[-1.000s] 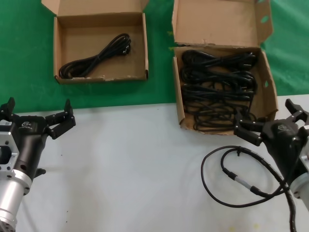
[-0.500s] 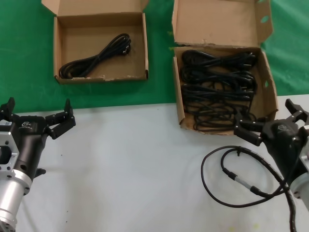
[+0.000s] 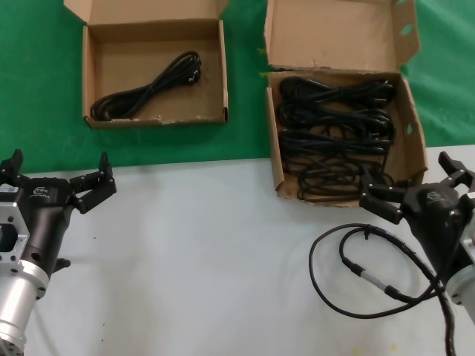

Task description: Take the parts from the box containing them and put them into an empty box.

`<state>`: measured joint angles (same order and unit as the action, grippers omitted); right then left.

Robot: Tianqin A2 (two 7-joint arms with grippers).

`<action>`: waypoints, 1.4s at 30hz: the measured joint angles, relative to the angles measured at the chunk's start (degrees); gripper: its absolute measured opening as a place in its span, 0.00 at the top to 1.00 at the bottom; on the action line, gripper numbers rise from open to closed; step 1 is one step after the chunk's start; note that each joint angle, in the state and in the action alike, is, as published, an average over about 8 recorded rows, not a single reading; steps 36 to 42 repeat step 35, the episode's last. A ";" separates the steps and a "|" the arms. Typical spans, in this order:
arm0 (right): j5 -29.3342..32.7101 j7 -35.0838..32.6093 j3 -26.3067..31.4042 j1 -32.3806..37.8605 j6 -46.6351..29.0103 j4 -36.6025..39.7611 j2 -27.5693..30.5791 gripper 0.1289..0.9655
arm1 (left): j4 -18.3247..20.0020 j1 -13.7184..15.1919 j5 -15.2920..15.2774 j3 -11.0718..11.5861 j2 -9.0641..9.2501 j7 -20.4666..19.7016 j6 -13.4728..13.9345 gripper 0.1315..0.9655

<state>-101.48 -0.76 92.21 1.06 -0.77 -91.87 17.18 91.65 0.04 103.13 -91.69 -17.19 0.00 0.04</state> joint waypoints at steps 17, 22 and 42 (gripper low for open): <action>0.00 0.00 0.00 0.00 0.00 0.00 0.00 0.00 | 0.00 0.00 0.00 0.00 0.00 0.00 0.00 0.00; 0.00 0.00 0.00 0.00 0.00 0.00 0.00 0.00 | 0.00 0.00 0.00 0.00 0.00 0.00 0.00 0.00; 0.00 0.00 0.00 0.00 0.00 0.00 0.00 0.00 | 0.00 0.00 0.00 0.00 0.00 0.00 0.00 0.00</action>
